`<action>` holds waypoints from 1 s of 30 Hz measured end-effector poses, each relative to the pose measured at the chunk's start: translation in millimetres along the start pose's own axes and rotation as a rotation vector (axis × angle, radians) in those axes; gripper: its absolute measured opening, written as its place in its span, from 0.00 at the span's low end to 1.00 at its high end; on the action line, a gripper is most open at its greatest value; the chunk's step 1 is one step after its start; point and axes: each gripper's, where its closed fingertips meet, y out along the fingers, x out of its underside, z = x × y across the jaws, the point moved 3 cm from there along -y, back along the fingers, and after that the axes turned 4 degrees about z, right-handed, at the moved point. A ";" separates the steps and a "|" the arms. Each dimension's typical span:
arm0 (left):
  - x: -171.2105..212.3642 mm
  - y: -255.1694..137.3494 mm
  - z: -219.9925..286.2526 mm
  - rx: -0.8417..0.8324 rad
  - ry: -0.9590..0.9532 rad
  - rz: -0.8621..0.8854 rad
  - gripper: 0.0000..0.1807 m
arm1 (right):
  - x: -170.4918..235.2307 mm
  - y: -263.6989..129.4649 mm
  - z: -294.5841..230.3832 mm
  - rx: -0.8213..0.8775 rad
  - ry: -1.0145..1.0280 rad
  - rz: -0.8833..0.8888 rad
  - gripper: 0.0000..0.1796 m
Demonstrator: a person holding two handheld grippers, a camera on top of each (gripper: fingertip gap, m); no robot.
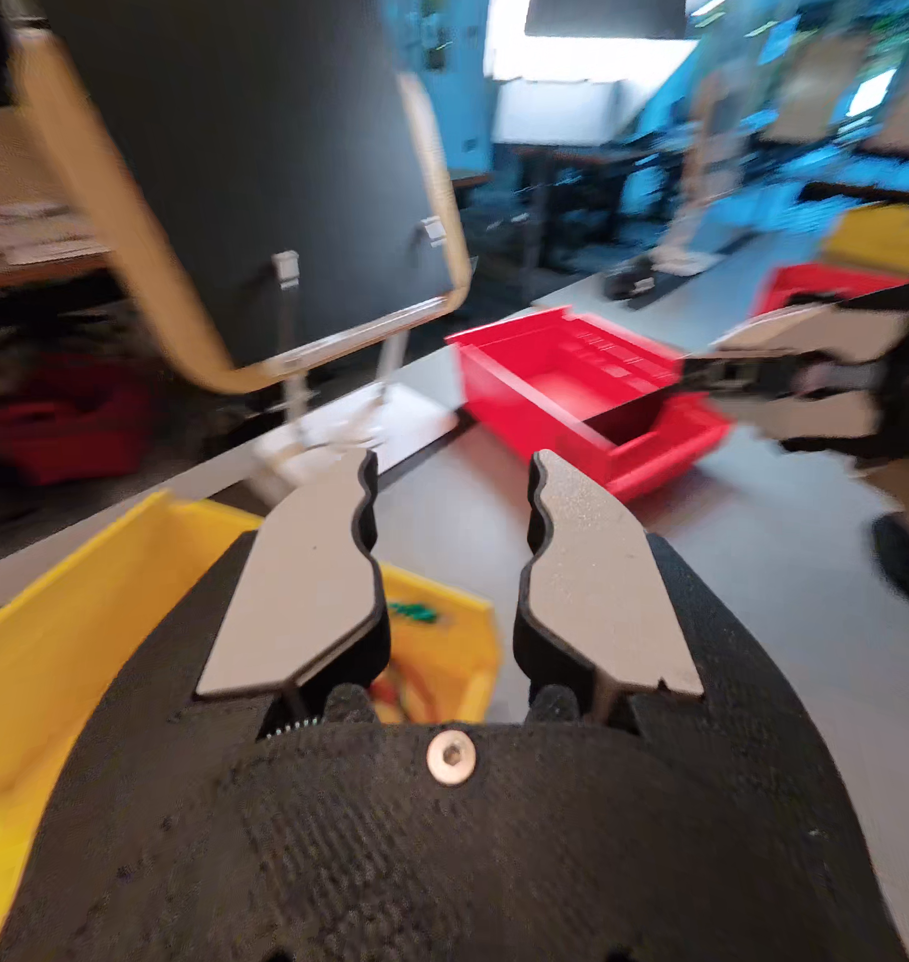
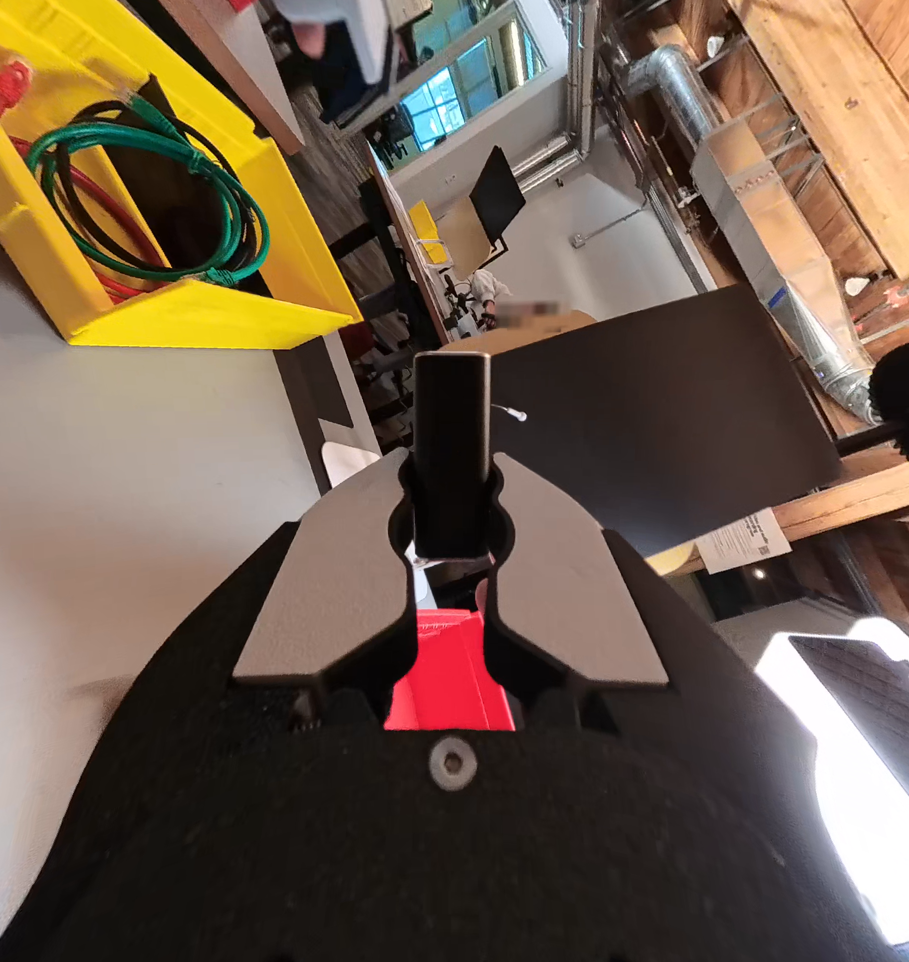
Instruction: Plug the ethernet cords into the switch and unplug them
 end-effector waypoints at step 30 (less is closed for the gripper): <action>135.7 52.6 -38.8 0.190 0.997 -0.871 0.20 | 24.3 -1.4 11.5 -0.010 0.118 -0.008 0.13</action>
